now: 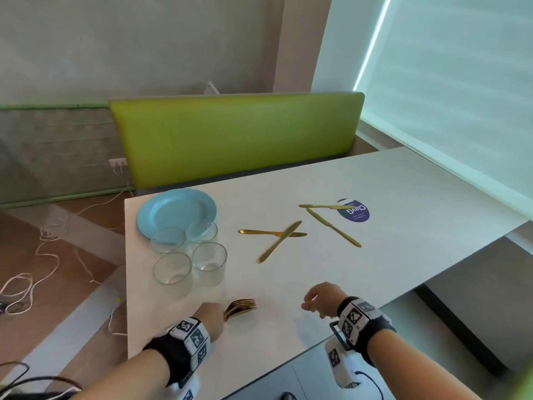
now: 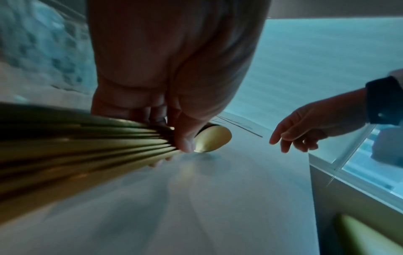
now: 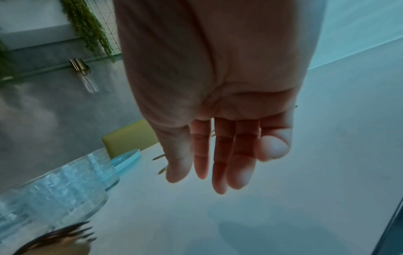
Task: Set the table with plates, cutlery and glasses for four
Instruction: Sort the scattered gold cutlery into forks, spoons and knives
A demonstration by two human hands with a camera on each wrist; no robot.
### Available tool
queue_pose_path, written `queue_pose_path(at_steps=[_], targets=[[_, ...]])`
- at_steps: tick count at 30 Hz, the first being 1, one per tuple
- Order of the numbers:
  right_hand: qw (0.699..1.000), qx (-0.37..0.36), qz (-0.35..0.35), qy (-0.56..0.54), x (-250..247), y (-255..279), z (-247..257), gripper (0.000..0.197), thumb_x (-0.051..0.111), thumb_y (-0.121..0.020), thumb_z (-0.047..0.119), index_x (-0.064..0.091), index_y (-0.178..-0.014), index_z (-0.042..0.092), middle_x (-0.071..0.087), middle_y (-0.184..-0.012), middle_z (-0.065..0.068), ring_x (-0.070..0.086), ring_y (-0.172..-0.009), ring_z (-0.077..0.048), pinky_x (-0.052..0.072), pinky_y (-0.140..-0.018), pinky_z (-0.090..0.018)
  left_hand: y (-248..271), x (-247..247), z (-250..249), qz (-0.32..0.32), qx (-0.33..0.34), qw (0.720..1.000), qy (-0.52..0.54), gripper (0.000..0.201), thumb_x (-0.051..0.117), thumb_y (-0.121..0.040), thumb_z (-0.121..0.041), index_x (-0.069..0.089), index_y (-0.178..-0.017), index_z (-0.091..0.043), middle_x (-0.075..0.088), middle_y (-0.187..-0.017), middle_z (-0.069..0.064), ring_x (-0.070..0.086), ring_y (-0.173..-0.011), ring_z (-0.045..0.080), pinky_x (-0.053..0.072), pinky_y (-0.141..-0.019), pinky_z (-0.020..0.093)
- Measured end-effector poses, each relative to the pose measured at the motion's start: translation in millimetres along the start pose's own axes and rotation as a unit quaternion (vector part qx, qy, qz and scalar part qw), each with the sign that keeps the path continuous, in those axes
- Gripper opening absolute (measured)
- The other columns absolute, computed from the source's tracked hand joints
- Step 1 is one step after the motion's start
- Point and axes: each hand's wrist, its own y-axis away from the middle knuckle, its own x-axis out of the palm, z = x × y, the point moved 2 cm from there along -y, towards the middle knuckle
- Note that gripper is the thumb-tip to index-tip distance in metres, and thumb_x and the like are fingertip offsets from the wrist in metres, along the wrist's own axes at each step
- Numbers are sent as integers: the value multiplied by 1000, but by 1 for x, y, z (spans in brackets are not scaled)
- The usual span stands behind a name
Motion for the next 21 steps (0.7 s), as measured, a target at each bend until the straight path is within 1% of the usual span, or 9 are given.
queue_pose_path(at_steps=[3, 5, 9, 12, 13, 14, 16, 19, 21], targets=[[1000, 6, -6, 6, 1, 0, 3, 23, 64, -87, 30, 65, -106, 17, 56, -71, 10, 52, -51, -1, 39, -44, -10, 2, 2, 19, -3, -5, 1000, -28, 35, 37, -99, -18, 55, -127, -6, 59, -130, 10, 56, -120, 25, 42, -98, 26], [1000, 7, -6, 12, 5, -1, 6, 24, 64, -88, 30, 65, -107, 16, 54, -68, 11, 52, -52, -2, 41, -47, -10, 4, 0, 27, -3, -3, 1000, -29, 34, 39, -97, -18, 58, -124, -6, 61, -127, 10, 58, -118, 26, 43, -96, 26], [1000, -2, -12, 23, 10, -2, 13, 30, 63, -88, 30, 65, -112, 12, 54, -71, 11, 51, -53, -1, 40, -47, -10, 6, -7, 35, 2, 13, 998, -55, 34, 56, -88, -23, 61, -117, -6, 63, -122, 12, 59, -114, 26, 45, -92, 27], [1000, -4, -7, 29, 11, -4, 17, 31, 64, -88, 30, 65, -113, 12, 60, -86, 4, 52, -53, -2, 42, -49, -10, 3, -11, 38, 12, 12, 998, -63, 25, 62, -82, -23, 66, -102, -7, 66, -109, 12, 63, -101, 24, 43, -76, 24], [1000, -5, -8, 28, 10, -5, 18, 31, 64, -88, 30, 65, -113, 12, 60, -90, 3, 52, -54, -3, 42, -50, -11, 2, -13, 38, 8, 13, 998, -62, 23, 64, -81, -22, 66, -98, -6, 66, -104, 12, 63, -98, 24, 42, -73, 24], [1000, -5, -9, 26, 9, -6, 19, 31, 64, -88, 30, 65, -113, 12, 60, -91, 2, 52, -54, -3, 41, -49, -11, 1, -14, 37, 2, 13, 998, -57, 27, 65, -80, -22, 66, -98, -2, 65, -103, 14, 63, -100, 25, 43, -74, 26], [1000, -5, -8, 23, 8, -8, 20, 31, 64, -88, 30, 65, -113, 12, 60, -92, 2, 52, -54, -2, 40, -47, -11, 1, -16, 36, -3, 10, 999, -48, 37, 68, -79, -23, 64, -104, 4, 62, -104, 16, 62, -107, 27, 48, -84, 31], [1000, -3, -8, 20, 5, -9, 19, 29, 64, -88, 30, 65, -112, 12, 61, -91, 1, 53, -55, -2, 40, -47, -11, -1, -16, 37, -10, 5, 999, -48, 44, 70, -79, -28, 62, -108, 4, 62, -119, 15, 60, -111, 26, 47, -90, 31], [1000, -1, -8, 21, 3, -11, 17, 29, 64, -88, 30, 65, -111, 13, 62, -90, 1, 53, -55, -3, 41, -49, -12, -1, -16, 38, -11, -3, 999, -49, 48, 68, -80, -32, 60, -113, 3, 59, -124, 13, 58, -114, 25, 46, -93, 30]])
